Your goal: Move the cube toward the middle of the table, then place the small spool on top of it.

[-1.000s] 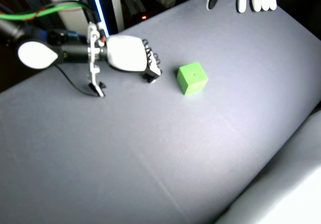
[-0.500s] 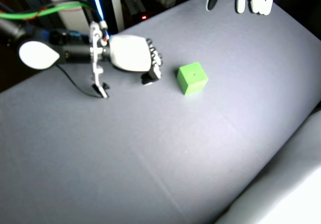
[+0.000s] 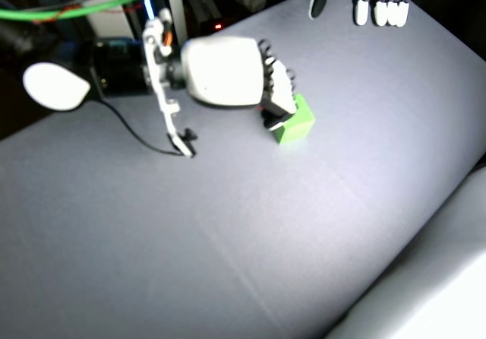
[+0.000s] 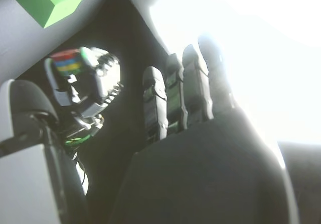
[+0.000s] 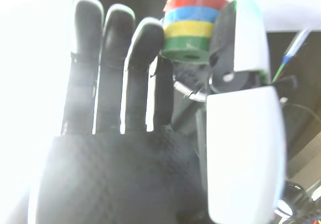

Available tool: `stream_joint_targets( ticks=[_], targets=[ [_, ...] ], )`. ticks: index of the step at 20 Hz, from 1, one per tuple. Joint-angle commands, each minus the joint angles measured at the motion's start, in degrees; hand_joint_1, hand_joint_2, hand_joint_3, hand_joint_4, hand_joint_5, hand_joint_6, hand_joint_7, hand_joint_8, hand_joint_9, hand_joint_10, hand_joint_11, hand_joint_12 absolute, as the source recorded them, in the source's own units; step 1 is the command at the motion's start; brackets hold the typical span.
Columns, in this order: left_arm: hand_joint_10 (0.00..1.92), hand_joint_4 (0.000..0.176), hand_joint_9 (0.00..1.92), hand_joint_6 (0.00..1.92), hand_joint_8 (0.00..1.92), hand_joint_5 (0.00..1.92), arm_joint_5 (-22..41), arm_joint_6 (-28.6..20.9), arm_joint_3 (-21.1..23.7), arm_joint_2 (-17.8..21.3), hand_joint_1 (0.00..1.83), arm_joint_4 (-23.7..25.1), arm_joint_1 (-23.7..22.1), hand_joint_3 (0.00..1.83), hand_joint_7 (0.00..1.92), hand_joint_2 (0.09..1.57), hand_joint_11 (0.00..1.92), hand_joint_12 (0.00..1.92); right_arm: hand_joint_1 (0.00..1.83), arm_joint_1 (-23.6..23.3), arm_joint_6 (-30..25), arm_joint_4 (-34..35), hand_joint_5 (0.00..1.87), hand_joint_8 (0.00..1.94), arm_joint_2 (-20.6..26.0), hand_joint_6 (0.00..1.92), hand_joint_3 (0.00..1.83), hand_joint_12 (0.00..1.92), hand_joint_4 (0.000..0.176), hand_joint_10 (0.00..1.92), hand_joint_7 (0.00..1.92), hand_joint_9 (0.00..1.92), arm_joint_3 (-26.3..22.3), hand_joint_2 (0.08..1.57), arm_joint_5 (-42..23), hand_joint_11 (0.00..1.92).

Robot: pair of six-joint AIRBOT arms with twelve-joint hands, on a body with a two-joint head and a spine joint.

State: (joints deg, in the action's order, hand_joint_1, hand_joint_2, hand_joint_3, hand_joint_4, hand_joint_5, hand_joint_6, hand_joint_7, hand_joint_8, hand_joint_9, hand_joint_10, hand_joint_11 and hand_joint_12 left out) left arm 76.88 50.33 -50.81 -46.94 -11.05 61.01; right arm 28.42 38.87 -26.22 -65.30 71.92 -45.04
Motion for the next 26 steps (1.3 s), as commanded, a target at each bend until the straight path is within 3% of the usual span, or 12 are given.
stream_joint_targets(
  ticks=[1,2,5,8,12,13,17,18,19,23,24,26],
  targets=[
    [0.0,0.097,0.14,0.0,0.0,0.26,7.5,-0.1,-0.2,-0.1,0.9,-0.1,-0.1,0.0,0.18,0.97,0.0,0.42,1.36,-1.1,0.2,1.9,1.02,1.06,-0.5,0.77,0.0,1.55,0.0,1.23,1.01,0.89,0.4,1.1,-5.8,0.71],
    [0.01,0.094,0.16,0.0,0.0,0.25,7.5,-0.1,-0.2,-0.1,0.92,-0.1,-0.1,0.0,0.18,0.97,0.0,0.48,1.28,-2.0,0.3,1.9,1.06,0.96,-1.4,0.74,0.0,1.45,0.0,1.02,1.1,0.97,1.1,1.08,-4.9,0.76],
    [0.0,0.068,0.19,0.0,0.0,0.22,7.7,-0.1,-0.2,-0.2,0.97,-0.1,-0.1,0.0,0.18,0.97,0.0,0.67,1.39,-3.0,1.1,1.9,1.03,0.47,-3.2,0.9,0.0,1.3,0.0,1.09,1.25,0.97,2.4,1.06,-2.9,0.68],
    [0.0,0.115,0.13,0.0,0.0,0.19,7.9,-0.1,-0.2,-0.3,0.97,-0.1,-0.1,0.0,0.13,0.98,0.0,0.64,1.4,-3.6,1.9,1.9,1.08,0.35,-4.9,0.77,0.0,1.22,0.0,1.01,1.27,1.09,3.6,1.03,-0.8,0.87],
    [0.0,0.117,0.13,0.0,0.0,0.14,8.1,-0.2,-0.1,-0.3,1.0,-0.1,-0.1,0.0,0.13,0.98,0.0,0.63,1.4,-3.6,3.2,1.8,1.12,0.45,-6.2,0.72,0.0,1.28,0.0,1.07,1.23,1.02,4.3,1.04,1.6,0.71],
    [0.0,0.121,0.14,0.0,0.0,0.13,8.1,-0.3,-0.1,-0.3,0.99,-0.1,-0.1,0.0,0.13,0.97,0.0,0.63,1.39,-3.6,3.5,1.8,1.1,0.64,-6.5,0.73,0.0,1.25,0.0,1.14,1.12,0.99,4.4,1.06,2.0,0.8],
    [0.0,0.112,0.16,0.0,0.0,0.16,8.3,-0.5,-0.2,-0.3,1.0,-0.1,-0.1,0.0,0.15,0.95,0.0,0.7,1.39,-4.2,3.7,1.9,1.09,0.58,-7.7,0.77,0.0,1.27,0.0,1.11,1.15,1.0,5.7,1.05,3.5,0.61],
    [0.0,0.112,0.15,0.0,0.0,0.15,8.3,-0.5,-0.2,-0.4,0.99,-0.1,-0.1,0.0,0.14,0.96,0.0,0.66,1.29,-4.5,3.9,1.9,1.16,0.62,-7.9,0.72,0.0,1.38,0.0,0.81,1.18,0.99,5.9,1.03,3.9,0.54],
    [0.0,0.107,0.14,0.01,0.0,0.16,8.3,-0.5,-0.2,-0.4,0.99,-0.1,-0.1,0.0,0.14,0.95,0.0,0.65,1.26,-4.7,4.3,1.9,1.21,0.84,-8.1,0.57,0.0,1.42,0.0,0.71,1.1,1.03,6.2,1.04,4.3,0.67],
    [0.0,0.099,0.13,0.0,0.0,0.18,8.2,-0.7,-0.2,-0.5,1.0,-0.1,-0.1,0.0,0.14,0.95,0.0,0.65,1.26,-5.2,5.9,2.0,1.24,0.77,-8.9,0.54,0.0,1.39,0.015,0.7,1.13,1.04,6.7,1.03,6.2,0.7],
    [0.0,0.104,0.14,0.0,0.0,0.18,8.2,-0.8,-0.2,-0.5,1.01,-0.1,-0.1,0.0,0.15,0.95,0.0,0.63,1.28,-5.2,5.9,2.0,1.34,0.9,-9.1,0.22,0.0,1.45,0.0,0.87,1.13,1.04,6.8,1.02,6.3,0.76],
    [0.01,0.109,0.15,0.0,0.0,0.18,8.3,-0.8,-0.2,-0.5,1.01,-0.1,-0.1,0.0,0.16,0.94,0.0,0.66,1.3,-5.2,6.5,2.0,1.38,0.97,-9.5,0.07,0.0,1.48,0.0,1.03,1.15,1.12,6.8,1.02,6.7,0.94]
  ],
)
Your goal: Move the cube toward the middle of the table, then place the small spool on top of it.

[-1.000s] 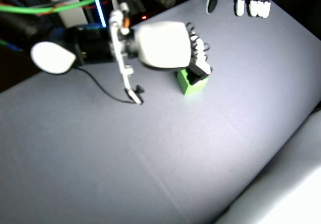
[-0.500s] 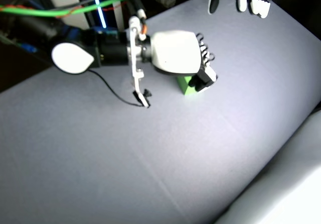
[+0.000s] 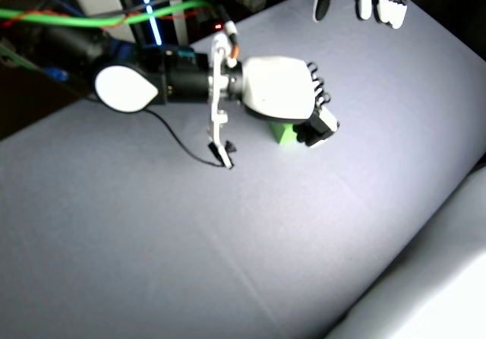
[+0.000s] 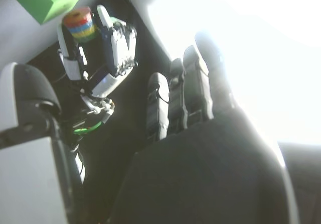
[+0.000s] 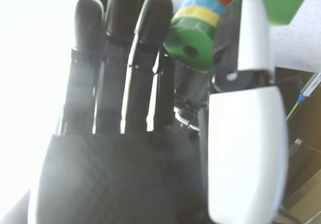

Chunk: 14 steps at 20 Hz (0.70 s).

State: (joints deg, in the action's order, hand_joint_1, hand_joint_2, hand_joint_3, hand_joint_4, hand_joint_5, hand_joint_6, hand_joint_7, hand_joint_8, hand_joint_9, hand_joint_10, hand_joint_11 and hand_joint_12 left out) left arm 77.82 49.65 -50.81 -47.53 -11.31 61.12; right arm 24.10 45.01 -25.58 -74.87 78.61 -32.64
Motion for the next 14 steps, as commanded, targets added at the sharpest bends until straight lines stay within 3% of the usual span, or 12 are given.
stream_joint_targets(
  ticks=[1,2,4,6,7,8,9,10,12,13,14],
  targets=[
    [0.0,0.113,0.15,0.0,0.0,0.17,7.4,-0.1,-0.2,0.1,1.0,0.2,-0.2,0.0,0.15,0.95,0.0,0.66,1.3,-0.9,0.8,1.4,1.38,0.8,-0.2,0.07,0.0,1.41,0.0,0.94,1.22,1.11,0.2,1.01,-5.5,0.92],
    [0.0,0.122,0.15,0.0,0.0,0.17,7.4,-0.2,-0.2,0.1,0.99,0.2,-0.2,0.0,0.15,0.95,0.0,0.66,1.38,-0.9,0.9,1.4,1.22,0.69,-0.3,0.35,0.0,1.36,0.0,1.06,1.18,1.07,0.2,1.03,-5.3,0.9],
    [0.0,0.136,0.15,0.0,0.0,0.16,7.5,-0.2,-0.2,0.1,0.98,0.2,-0.2,0.0,0.14,0.95,0.0,0.66,1.3,-0.9,1.0,1.4,1.31,1.04,-0.6,0.16,0.0,1.5,0.0,1.05,1.09,1.03,0.3,1.04,-5.1,0.88],
    [0.0,0.124,0.16,0.0,0.0,0.16,7.5,-0.2,-0.3,0.1,0.97,0.2,-0.2,0.0,0.14,0.95,0.0,0.68,1.3,-0.9,1.0,1.4,1.33,1.06,-0.8,0.08,0.0,1.52,0.0,1.07,1.09,1.03,0.3,1.05,-5.1,0.88],
    [0.0,0.118,0.15,0.0,0.0,0.16,7.5,-0.3,-0.3,0.0,0.98,0.2,-0.2,0.0,0.14,0.95,0.0,0.68,1.24,-0.9,1.0,1.4,1.4,1.08,-0.9,0.14,0.0,1.67,0.0,1.34,0.99,0.97,0.3,0.99,-5.1,0.88],
    [0.0,0.106,0.15,0.0,0.0,0.17,7.5,-0.3,-0.3,0.0,0.99,0.2,-0.2,0.0,0.14,0.96,0.0,0.68,1.23,-0.9,1.0,1.4,1.4,1.12,-1.0,0.17,0.0,1.73,0.0,1.45,0.93,0.91,0.3,0.97,-5.1,0.86],
    [0.0,0.114,0.15,0.01,0.0,0.17,7.5,-0.4,-0.3,0.0,1.0,0.2,-0.2,0.0,0.14,0.95,0.0,0.68,1.25,-0.9,1.0,1.4,1.15,1.03,-1.0,0.05,0.0,1.75,0.0,1.42,0.85,0.82,0.3,0.9,-5.1,0.77],
    [0.0,0.11,0.16,0.0,0.0,0.18,7.5,-0.4,-0.4,0.0,1.0,0.2,-0.2,0.0,0.15,0.95,0.0,0.71,1.21,-0.9,1.0,1.4,1.02,0.77,-1.1,0.01,0.0,1.56,0.0,1.18,0.85,0.8,0.3,0.88,-5.1,0.67],
    [0.0,0.111,0.16,0.0,0.0,0.16,7.5,-0.4,-0.4,-0.1,0.97,0.2,-0.2,0.0,0.14,0.96,0.0,0.7,1.16,-0.9,1.0,1.4,0.89,0.34,-1.1,0.0,0.0,1.3,0.0,0.79,0.89,0.83,0.3,0.87,-5.1,0.63],
    [0.0,0.105,0.17,0.0,0.0,0.17,7.5,-0.4,-0.4,-0.1,0.97,0.2,-0.2,0.0,0.15,0.96,0.0,0.73,1.16,-0.9,1.0,1.4,0.82,0.2,-1.1,0.0,0.0,1.25,0.0,0.69,0.9,0.85,0.3,0.87,-5.1,0.64],
    [0.0,0.105,0.17,0.0,0.0,0.17,7.5,-0.5,-0.4,-0.1,0.97,0.2,-0.2,0.0,0.15,0.96,0.0,0.73,1.16,-0.9,1.0,1.4,0.82,0.2,-1.1,0.0,0.0,1.25,0.0,0.69,0.9,0.85,0.3,0.87,-5.1,0.64]
  ],
)
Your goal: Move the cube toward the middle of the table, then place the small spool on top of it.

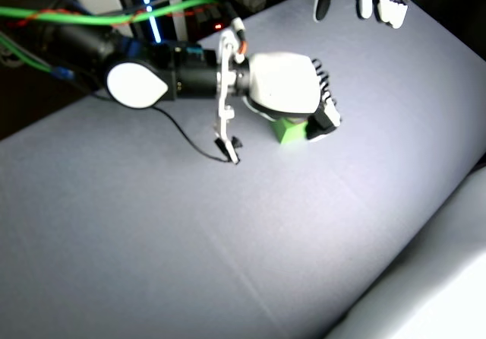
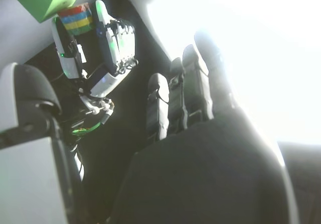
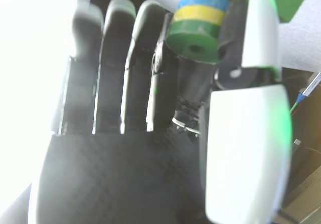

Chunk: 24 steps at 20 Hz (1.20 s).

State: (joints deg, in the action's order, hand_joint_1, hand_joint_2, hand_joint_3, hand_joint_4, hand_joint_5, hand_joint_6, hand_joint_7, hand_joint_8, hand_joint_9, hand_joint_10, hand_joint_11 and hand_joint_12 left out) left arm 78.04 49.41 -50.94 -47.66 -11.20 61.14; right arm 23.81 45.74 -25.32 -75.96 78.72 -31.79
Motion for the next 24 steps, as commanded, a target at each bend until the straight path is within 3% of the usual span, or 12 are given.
stream_joint_targets(
  ticks=[1,8,11,12,15,17,19,20,21,22,23,24],
  targets=[
    [0.0,0.101,0.16,0.0,0.0,0.18,7.3,-0.3,-0.3,0.0,1.0,0.1,-0.2,0.0,0.15,0.96,0.0,0.71,1.12,-0.6,0.3,1.1,0.71,0.12,0.0,0.0,0.0,1.29,0.0,0.78,0.89,0.8,0.2,0.87,-5.9,0.64],
    [0.0,0.118,0.15,0.0,0.0,0.17,7.4,-0.4,-0.3,-0.1,0.99,0.0,-0.2,0.0,0.13,0.96,0.0,0.62,0.92,-0.6,0.3,1.4,0.29,0.0,0.1,0.0,0.0,1.14,0.0,0.09,0.44,0.52,0.1,0.93,-5.9,0.13],
    [0.0,0.144,0.1,0.0,0.0,0.09,7.7,-0.5,-0.3,-0.1,0.82,0.0,-0.2,0.01,0.06,1.01,0.0,0.4,0.77,-0.6,0.3,2.1,0.06,0.0,0.1,0.0,0.01,0.55,0.04,0.0,0.18,0.19,-0.6,1.03,-6.0,0.0],
    [0.0,0.137,0.09,0.0,0.0,0.08,7.9,-0.6,-0.2,-0.1,0.76,0.0,-0.2,0.01,0.05,1.04,0.0,0.37,0.65,-0.6,0.3,2.4,0.04,0.0,0.1,0.0,0.0,0.47,0.064,0.0,0.15,0.16,-1.1,1.03,-6.3,0.0],
    [0.0,0.141,0.08,0.0,0.0,0.05,9.1,-3.9,-1.2,-0.6,0.71,-0.9,0.4,0.0,0.07,1.06,0.0,0.35,0.38,0.0,0.3,5.8,0.04,0.0,5.4,0.0,0.0,0.4,0.085,0.0,0.12,0.14,-4.2,1.03,-11.8,0.0],
    [0.0,0.117,0.11,0.0,0.0,0.03,10.9,-7.5,-2.3,-1.2,0.6,-1.8,1.4,0.0,0.06,1.07,0.0,0.48,0.44,2.8,0.3,9.2,0.03,0.0,9.6,0.0,0.01,0.34,0.116,0.0,0.1,0.12,-6.7,1.07,-18.3,0.0],
    [0.0,0.094,0.14,0.0,0.0,0.1,13.1,-11.3,-3.4,-1.5,0.56,-2.9,2.5,0.0,0.09,1.09,0.0,0.59,0.41,6.3,0.3,13.2,0.04,0.0,12.9,0.0,0.03,0.32,0.118,0.0,0.12,0.15,-9.0,1.24,-25.1,0.04],
    [0.01,0.071,0.2,0.0,0.01,0.11,14.5,-14.0,-4.3,-1.8,0.59,-4.0,3.3,0.0,0.17,1.02,0.0,0.74,0.37,8.6,0.3,15.7,0.07,0.0,14.7,0.0,0.01,0.37,0.067,0.01,0.16,0.18,-10.2,1.25,-29.2,0.01],
    [0.02,0.051,0.24,0.0,0.01,0.09,16.6,-15.8,-4.7,-2.0,0.56,-5.3,4.4,0.0,0.18,1.05,0.0,0.86,0.23,11.8,0.3,18.6,0.01,0.0,16.9,0.0,0.0,0.3,0.098,0.0,0.14,0.16,-12.0,1.25,-34.6,0.0],
    [0.0,0.095,0.22,0.0,0.0,0.09,18.5,-15.7,-4.4,-1.8,0.46,-6.4,5.5,0.02,0.15,1.14,0.0,0.73,0.19,14.7,0.3,20.9,0.03,0.0,18.7,0.0,0.0,0.38,0.121,0.0,0.17,0.2,-13.6,1.24,-39.5,0.0],
    [0.0,0.16,0.1,0.02,0.0,0.23,20.3,-15.7,-4.2,-1.6,0.24,-7.0,6.2,0.02,0.06,1.26,0.0,0.41,0.32,17.1,0.3,22.7,0.13,0.01,20.2,0.01,0.01,0.59,0.027,0.01,0.31,0.31,-14.9,1.3,-43.6,0.03],
    [0.0,0.173,0.02,0.02,0.0,0.37,20.9,-15.8,-4.0,-1.4,0.13,-7.1,6.4,0.0,0.05,1.25,0.0,0.08,0.3,18.4,0.3,23.8,0.15,0.01,20.9,0.0,0.0,0.65,0.014,0.01,0.36,0.38,-15.5,1.26,-46.3,0.07]
  ],
)
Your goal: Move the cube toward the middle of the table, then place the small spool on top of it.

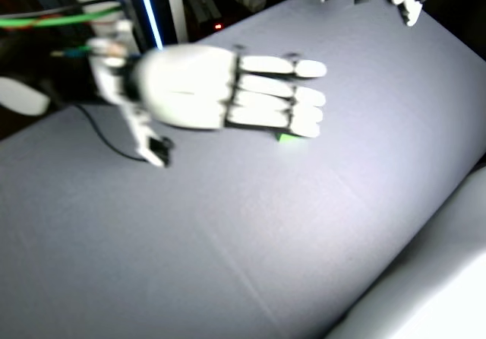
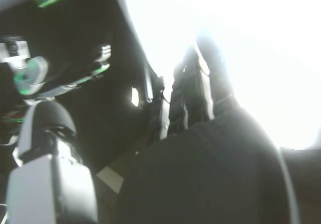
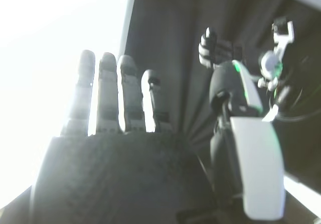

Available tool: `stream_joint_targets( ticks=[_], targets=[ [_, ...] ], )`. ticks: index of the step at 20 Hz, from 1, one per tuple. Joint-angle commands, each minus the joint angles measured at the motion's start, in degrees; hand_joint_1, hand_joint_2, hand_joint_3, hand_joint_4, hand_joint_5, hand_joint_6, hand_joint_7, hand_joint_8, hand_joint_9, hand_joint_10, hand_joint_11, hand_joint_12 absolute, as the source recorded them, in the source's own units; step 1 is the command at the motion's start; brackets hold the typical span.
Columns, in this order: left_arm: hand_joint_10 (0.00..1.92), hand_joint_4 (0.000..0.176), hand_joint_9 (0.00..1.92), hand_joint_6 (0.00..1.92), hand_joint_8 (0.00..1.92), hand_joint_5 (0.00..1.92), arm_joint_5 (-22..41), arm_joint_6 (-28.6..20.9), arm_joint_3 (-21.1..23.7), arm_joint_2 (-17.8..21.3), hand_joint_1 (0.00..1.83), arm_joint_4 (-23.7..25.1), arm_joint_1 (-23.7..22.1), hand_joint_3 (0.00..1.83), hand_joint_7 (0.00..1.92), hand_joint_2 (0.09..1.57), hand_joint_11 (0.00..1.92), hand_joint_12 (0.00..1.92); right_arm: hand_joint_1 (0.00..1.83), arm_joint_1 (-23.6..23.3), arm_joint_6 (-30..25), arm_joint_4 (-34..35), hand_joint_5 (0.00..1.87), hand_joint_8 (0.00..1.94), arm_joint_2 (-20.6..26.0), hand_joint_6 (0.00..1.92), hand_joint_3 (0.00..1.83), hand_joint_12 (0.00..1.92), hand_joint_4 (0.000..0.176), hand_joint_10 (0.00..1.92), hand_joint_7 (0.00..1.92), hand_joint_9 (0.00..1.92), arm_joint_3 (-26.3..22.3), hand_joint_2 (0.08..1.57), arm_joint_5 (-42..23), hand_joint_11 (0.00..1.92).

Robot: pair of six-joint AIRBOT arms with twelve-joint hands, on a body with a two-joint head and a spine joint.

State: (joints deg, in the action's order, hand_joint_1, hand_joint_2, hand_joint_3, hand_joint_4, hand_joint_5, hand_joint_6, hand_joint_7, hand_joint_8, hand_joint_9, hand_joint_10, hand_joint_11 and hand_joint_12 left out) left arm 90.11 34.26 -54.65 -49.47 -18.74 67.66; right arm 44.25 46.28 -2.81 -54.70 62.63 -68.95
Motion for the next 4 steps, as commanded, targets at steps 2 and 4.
stream_joint_targets(
  ticks=[2,4],
  targets=[
    [0.0,0.133,0.0,0.0,0.0,0.27,8.9,0.8,0.3,0.9,0.11,1.5,-1.2,0.0,0.01,1.25,0.0,0.0,0.45,2.8,-0.2,4.9,0.18,0.0,2.1,0.0,0.0,0.69,0.028,0.01,0.43,0.52,-1.4,1.3,-18.1,0.19],
    [0.01,0.128,0.04,0.01,0.0,0.13,8.9,1.9,0.4,1.2,0.22,3.4,-3.8,0.02,0.01,1.41,0.0,0.0,0.81,7.1,-0.2,8.0,0.31,0.0,3.7,0.01,0.0,0.51,0.036,0.0,0.32,0.36,-2.8,1.29,-25.9,0.02]
  ],
)
